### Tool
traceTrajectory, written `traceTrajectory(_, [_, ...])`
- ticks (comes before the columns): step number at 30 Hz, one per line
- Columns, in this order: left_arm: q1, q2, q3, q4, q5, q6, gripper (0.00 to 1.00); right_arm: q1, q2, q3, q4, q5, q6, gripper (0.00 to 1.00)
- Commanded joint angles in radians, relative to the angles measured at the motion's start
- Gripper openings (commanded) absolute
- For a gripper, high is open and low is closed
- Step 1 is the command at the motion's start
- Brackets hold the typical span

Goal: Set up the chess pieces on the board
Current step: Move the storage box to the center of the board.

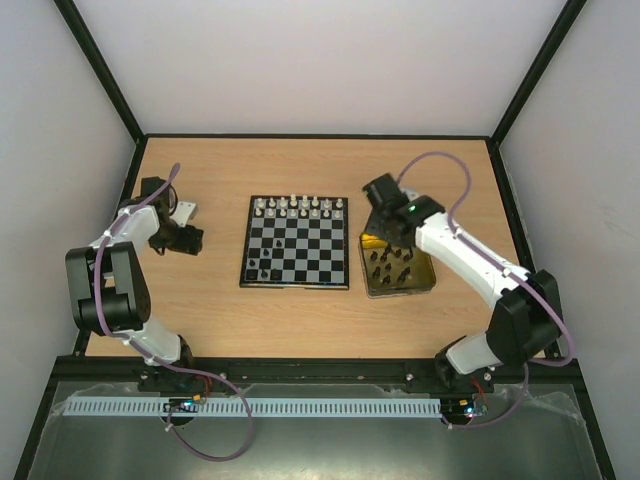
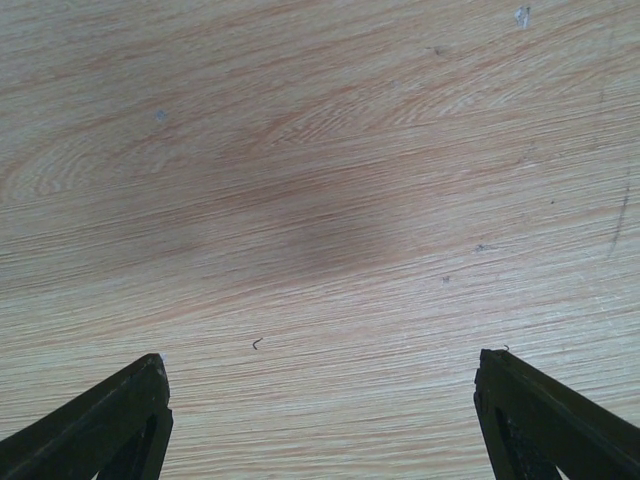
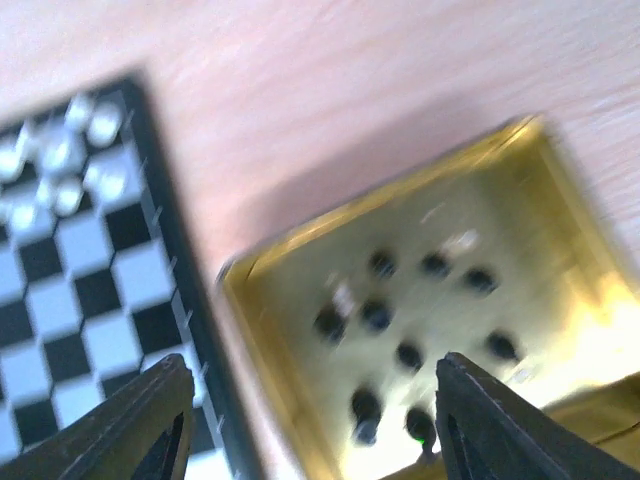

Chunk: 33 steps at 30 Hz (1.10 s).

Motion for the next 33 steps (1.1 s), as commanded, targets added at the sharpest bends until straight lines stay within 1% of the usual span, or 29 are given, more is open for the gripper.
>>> traceTrajectory(1, [0.006, -0.032, 0.004, -0.035, 0.016, 0.001, 0.84, -0.169, 0.066, 0.105, -0.086, 0.12, -0.087, 0.63])
traceTrajectory(4, [0.007, -0.033, 0.008, -0.036, 0.019, -0.005, 0.84, -0.288, 0.151, 0.167, -0.062, 0.098, -0.125, 0.63])
traceTrajectory(6, [0.007, -0.033, 0.009, -0.036, 0.021, -0.01, 0.83, -0.337, 0.219, 0.209, -0.03, 0.086, -0.136, 0.63])
traceTrajectory(9, [0.008, -0.03, 0.008, -0.036, 0.024, -0.015, 0.84, -0.384, 0.311, 0.295, -0.032, 0.056, -0.139, 0.63])
traceTrajectory(12, [0.007, -0.029, 0.006, -0.036, 0.023, -0.016, 0.84, -0.419, 0.384, 0.325, -0.004, -0.003, -0.127, 0.63])
traceTrajectory(15, [0.008, -0.027, 0.012, -0.036, 0.023, -0.016, 0.84, -0.435, 0.421, 0.33, 0.011, -0.034, -0.126, 0.62])
traceTrajectory(22, [0.01, -0.018, 0.024, -0.038, 0.026, -0.015, 0.84, -0.441, 0.414, 0.237, 0.057, -0.084, -0.109, 0.61])
traceTrajectory(28, [0.01, -0.011, 0.026, -0.036, 0.024, -0.009, 0.84, -0.441, 0.36, 0.096, 0.102, -0.089, -0.1, 0.59])
traceTrajectory(33, [0.011, -0.01, 0.025, -0.036, 0.027, -0.006, 0.84, -0.441, 0.318, 0.013, 0.133, -0.087, -0.085, 0.57])
